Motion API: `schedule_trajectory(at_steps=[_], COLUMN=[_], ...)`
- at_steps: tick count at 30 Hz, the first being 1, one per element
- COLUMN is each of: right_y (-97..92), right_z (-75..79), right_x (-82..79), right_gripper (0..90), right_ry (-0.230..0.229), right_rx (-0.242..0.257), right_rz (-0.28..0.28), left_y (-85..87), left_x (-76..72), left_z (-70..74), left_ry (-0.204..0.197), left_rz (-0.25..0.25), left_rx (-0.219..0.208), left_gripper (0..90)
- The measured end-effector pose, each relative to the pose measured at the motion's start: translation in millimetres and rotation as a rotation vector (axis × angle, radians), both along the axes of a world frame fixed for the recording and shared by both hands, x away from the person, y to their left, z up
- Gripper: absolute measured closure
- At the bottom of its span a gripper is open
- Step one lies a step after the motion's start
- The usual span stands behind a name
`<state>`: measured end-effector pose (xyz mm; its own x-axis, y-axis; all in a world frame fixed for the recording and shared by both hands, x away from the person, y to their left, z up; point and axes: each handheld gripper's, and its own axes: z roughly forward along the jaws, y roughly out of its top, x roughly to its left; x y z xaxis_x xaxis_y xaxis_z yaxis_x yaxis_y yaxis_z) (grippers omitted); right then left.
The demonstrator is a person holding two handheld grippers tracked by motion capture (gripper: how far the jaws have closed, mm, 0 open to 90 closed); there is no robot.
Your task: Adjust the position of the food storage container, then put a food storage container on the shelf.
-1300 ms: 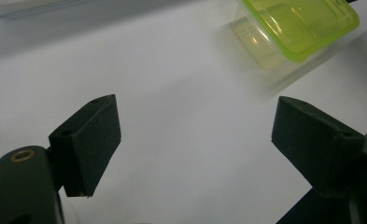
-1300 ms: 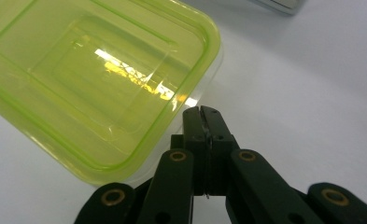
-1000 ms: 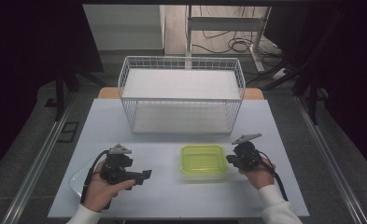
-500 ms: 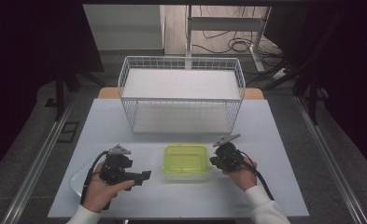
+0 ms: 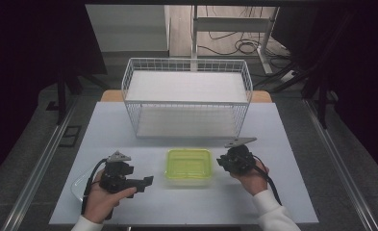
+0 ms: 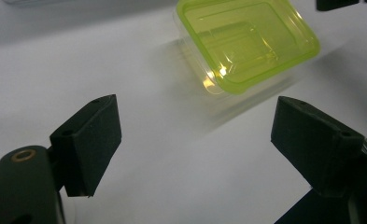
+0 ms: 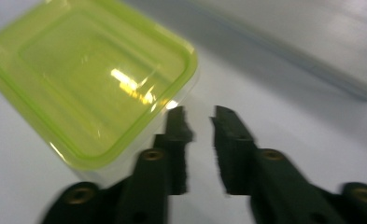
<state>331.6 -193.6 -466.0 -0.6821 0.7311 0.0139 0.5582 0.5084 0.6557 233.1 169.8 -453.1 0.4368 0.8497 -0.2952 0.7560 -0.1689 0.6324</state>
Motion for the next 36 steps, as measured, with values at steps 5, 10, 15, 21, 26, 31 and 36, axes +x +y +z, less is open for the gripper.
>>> schedule_trajectory(at_steps=[5,10,15,21,26,31,36], right_y=[-9.9,-20.8,-22.9,-26.2,-30.0,-35.3,-37.1], right_z=[10.9,13.8,15.7,15.7,13.6,15.0,16.3], right_x=[-4.2,-7.2,-7.7,-3.8,-4.1,-6.6,-9.6], right_gripper=[42.1,32.3,28.9,25.1,22.3,21.6,21.6], right_ry=[-0.054,-0.003,0.017,0.043,0.071,0.076,0.086], right_rx=[0.056,0.148,0.178,0.206,0.214,0.225,0.231], right_rz=[-0.065,-0.064,-0.069,-0.1,-0.116,-0.128,-0.131], left_y=[-2.1,-2.5,1.3,2.6,-5.0,-13.3,-28.7], left_x=[1.5,3.4,6.1,5.8,11.3,14.3,17.9], left_z=[1.1,-0.4,0.6,1.7,1.6,2.3,2.9], left_ry=[-0.004,-0.007,-0.014,-0.01,-0.006,-0.006,-0.006], left_rz=[0.002,0.01,0.026,0.029,0.033,0.029,0.02], left_rx=[0.0,0.0,-0.007,-0.022,-0.026,-0.023,-0.009], left_gripper=[16.1,16.5,16.5,21.2,22.5,22.6,25.9])
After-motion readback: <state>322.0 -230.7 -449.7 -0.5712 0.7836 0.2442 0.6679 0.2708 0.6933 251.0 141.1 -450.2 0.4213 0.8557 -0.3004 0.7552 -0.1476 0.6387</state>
